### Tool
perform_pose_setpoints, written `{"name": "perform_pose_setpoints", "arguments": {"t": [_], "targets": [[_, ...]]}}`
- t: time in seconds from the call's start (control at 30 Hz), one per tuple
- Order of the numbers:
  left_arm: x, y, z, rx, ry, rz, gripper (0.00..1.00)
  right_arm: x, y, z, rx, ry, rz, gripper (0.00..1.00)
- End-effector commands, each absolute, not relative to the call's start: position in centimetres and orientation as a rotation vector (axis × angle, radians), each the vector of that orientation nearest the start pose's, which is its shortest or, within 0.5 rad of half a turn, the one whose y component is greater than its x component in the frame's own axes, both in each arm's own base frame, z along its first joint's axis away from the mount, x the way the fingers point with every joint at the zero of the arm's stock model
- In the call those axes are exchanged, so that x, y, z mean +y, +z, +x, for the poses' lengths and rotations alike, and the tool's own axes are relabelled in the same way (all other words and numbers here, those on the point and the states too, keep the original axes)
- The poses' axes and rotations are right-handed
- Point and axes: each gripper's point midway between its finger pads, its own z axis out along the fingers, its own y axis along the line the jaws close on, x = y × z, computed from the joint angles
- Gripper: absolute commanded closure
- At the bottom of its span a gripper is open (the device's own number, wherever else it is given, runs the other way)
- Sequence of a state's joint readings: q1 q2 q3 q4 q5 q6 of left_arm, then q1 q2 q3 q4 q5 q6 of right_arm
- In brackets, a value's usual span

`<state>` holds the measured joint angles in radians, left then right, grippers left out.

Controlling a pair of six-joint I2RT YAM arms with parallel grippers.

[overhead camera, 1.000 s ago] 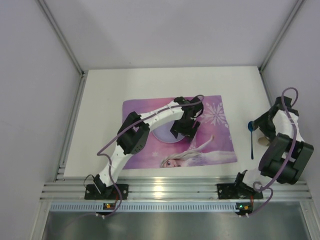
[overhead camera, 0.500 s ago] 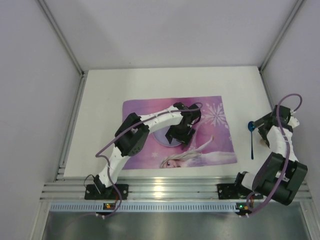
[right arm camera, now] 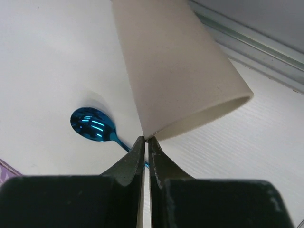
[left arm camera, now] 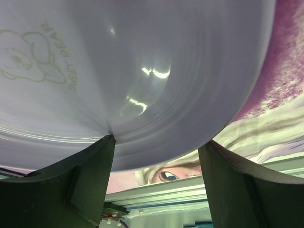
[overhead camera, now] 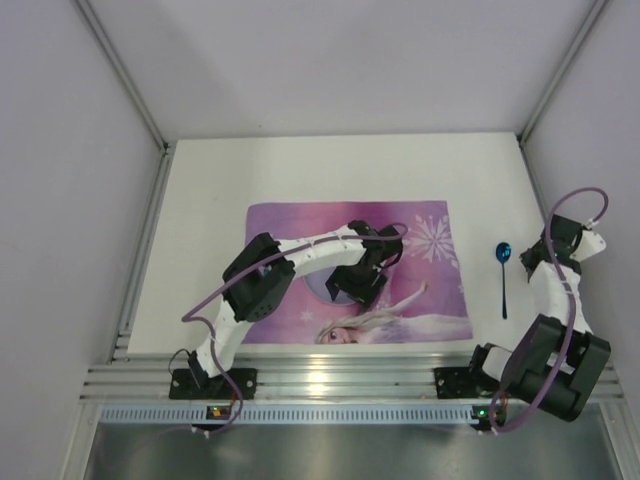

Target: Set the dinner table for one person

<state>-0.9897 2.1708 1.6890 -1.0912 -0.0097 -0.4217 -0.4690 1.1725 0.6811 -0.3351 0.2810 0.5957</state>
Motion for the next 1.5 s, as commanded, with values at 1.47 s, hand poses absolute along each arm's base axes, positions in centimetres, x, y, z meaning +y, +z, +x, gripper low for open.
{"name": "perform_pose_setpoints", "arguments": {"t": [1.47], "targets": [[-34.9,12.1,26.6,2.726,-0.242,0.546,0.02,4.3,27.6,33.3,2.389,0.556,1.182,1.0]]}}
